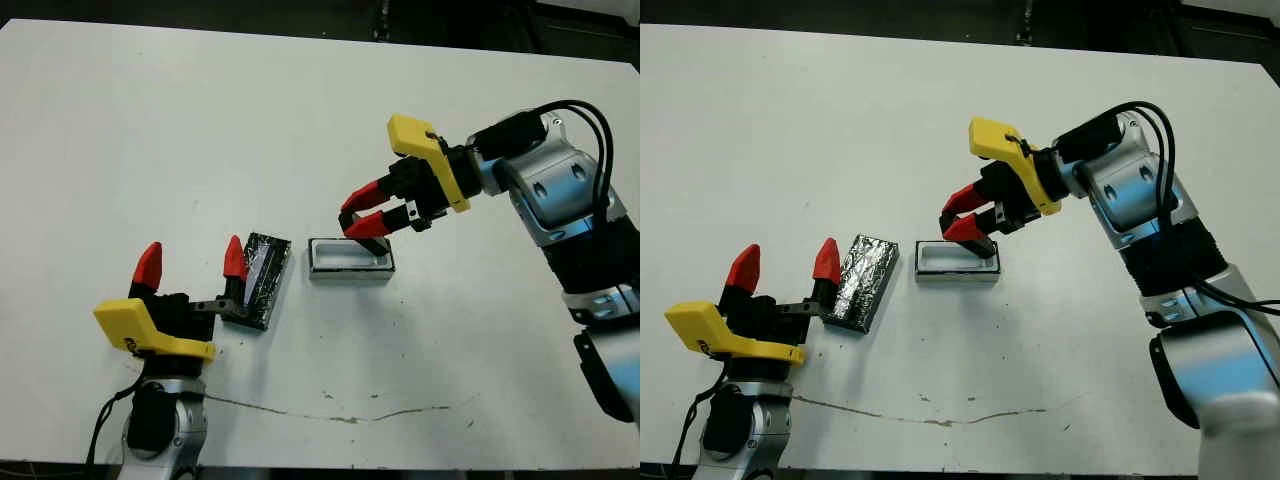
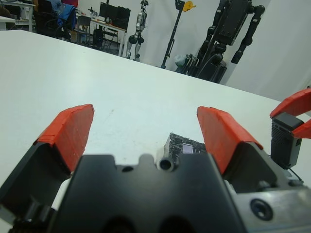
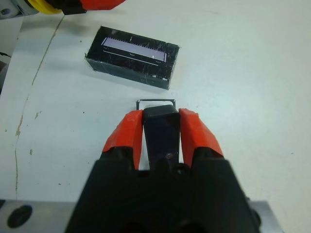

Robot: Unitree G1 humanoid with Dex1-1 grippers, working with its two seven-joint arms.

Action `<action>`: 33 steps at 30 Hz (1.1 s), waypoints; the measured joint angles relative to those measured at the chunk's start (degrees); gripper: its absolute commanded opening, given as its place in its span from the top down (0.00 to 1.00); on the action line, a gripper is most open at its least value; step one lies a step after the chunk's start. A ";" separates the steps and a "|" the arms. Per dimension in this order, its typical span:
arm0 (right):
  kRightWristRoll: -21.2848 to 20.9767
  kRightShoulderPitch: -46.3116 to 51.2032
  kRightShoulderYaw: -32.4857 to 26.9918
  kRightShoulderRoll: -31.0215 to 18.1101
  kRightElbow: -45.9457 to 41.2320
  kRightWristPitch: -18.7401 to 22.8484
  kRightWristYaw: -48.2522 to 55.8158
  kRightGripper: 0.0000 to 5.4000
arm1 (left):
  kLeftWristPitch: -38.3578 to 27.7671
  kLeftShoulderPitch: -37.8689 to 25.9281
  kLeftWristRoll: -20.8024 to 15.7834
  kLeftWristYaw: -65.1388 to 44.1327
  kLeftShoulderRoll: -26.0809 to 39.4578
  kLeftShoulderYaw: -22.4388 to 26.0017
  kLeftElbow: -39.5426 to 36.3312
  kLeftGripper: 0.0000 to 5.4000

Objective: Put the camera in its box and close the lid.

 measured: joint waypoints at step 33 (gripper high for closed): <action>-0.52 2.21 1.05 0.67 1.49 -4.53 -1.03 0.68 | -0.27 0.25 -0.17 0.01 -0.45 -0.31 -0.03 0.00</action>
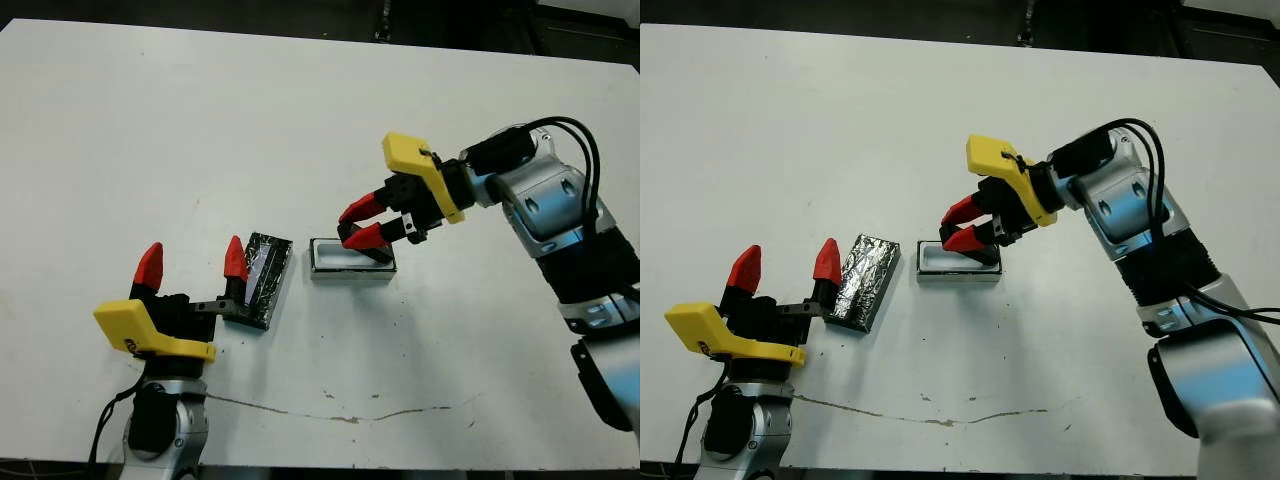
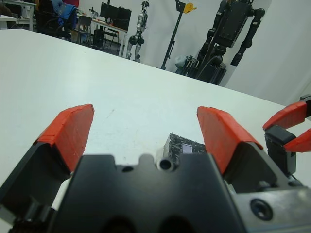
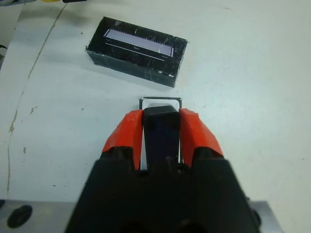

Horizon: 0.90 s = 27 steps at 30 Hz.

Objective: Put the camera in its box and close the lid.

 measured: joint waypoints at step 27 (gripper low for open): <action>-2.03 0.39 3.87 2.81 6.98 -8.69 -3.91 0.68 | -0.10 1.25 -0.05 -0.01 -0.09 -0.81 -0.78 0.00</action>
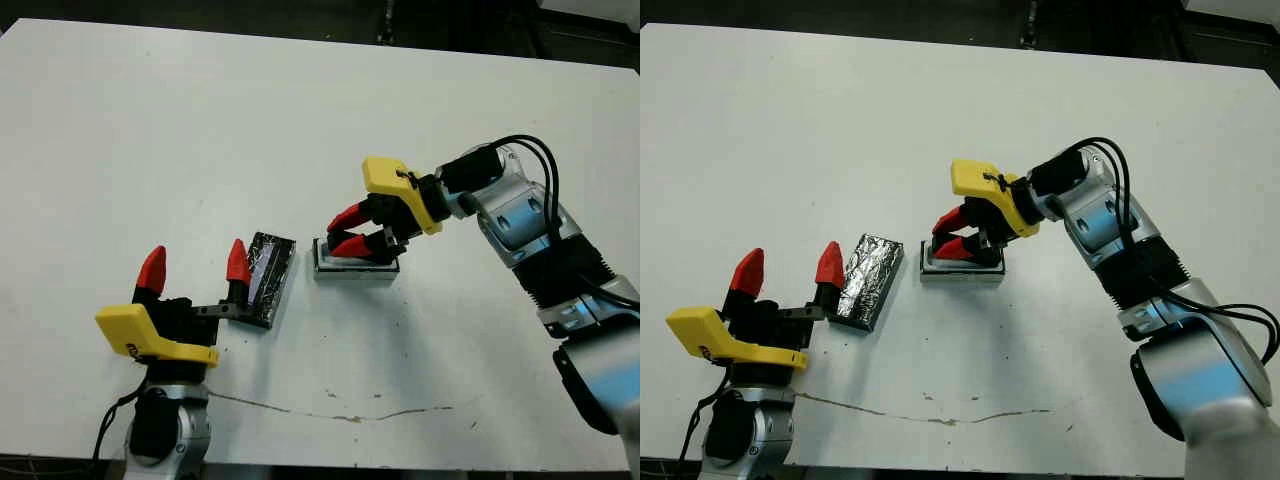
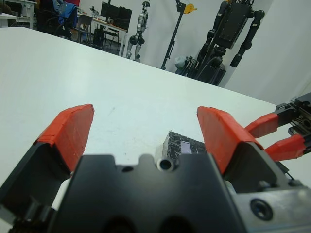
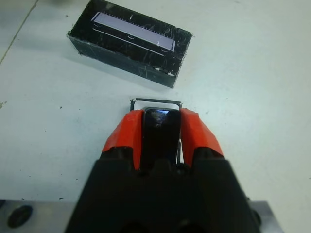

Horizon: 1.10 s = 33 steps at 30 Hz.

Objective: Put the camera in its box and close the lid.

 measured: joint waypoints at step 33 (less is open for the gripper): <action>-6.55 0.02 1.11 -2.22 1.92 4.37 3.93 0.13 | -0.03 0.47 0.09 -0.01 -0.32 -0.35 -0.44 0.00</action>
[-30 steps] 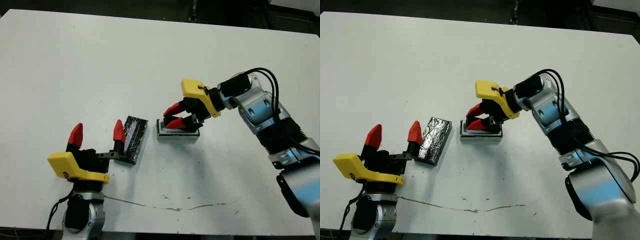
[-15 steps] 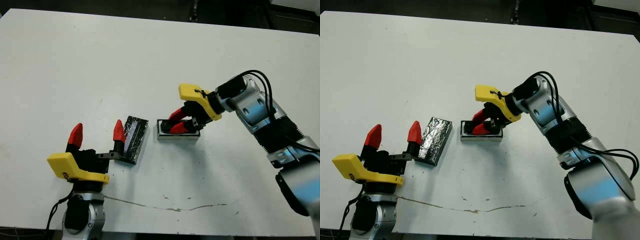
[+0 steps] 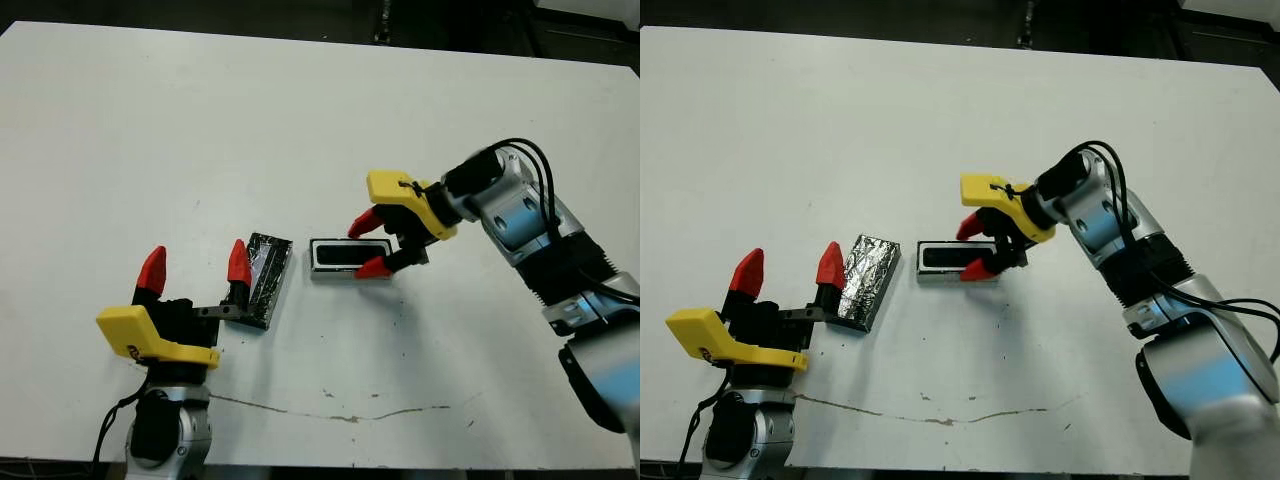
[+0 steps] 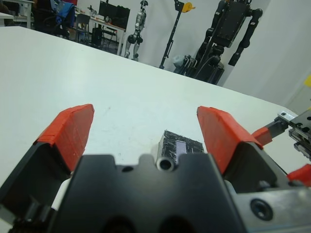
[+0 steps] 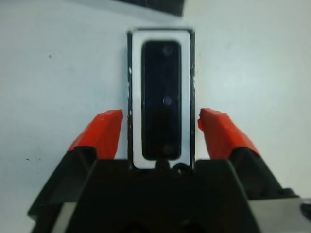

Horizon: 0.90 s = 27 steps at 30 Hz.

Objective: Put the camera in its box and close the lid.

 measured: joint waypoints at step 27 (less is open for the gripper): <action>19.34 32.06 -42.74 -2.86 -39.02 9.53 -28.63 0.16 | 0.05 -0.12 0.82 -1.02 2.35 1.83 -0.24 0.00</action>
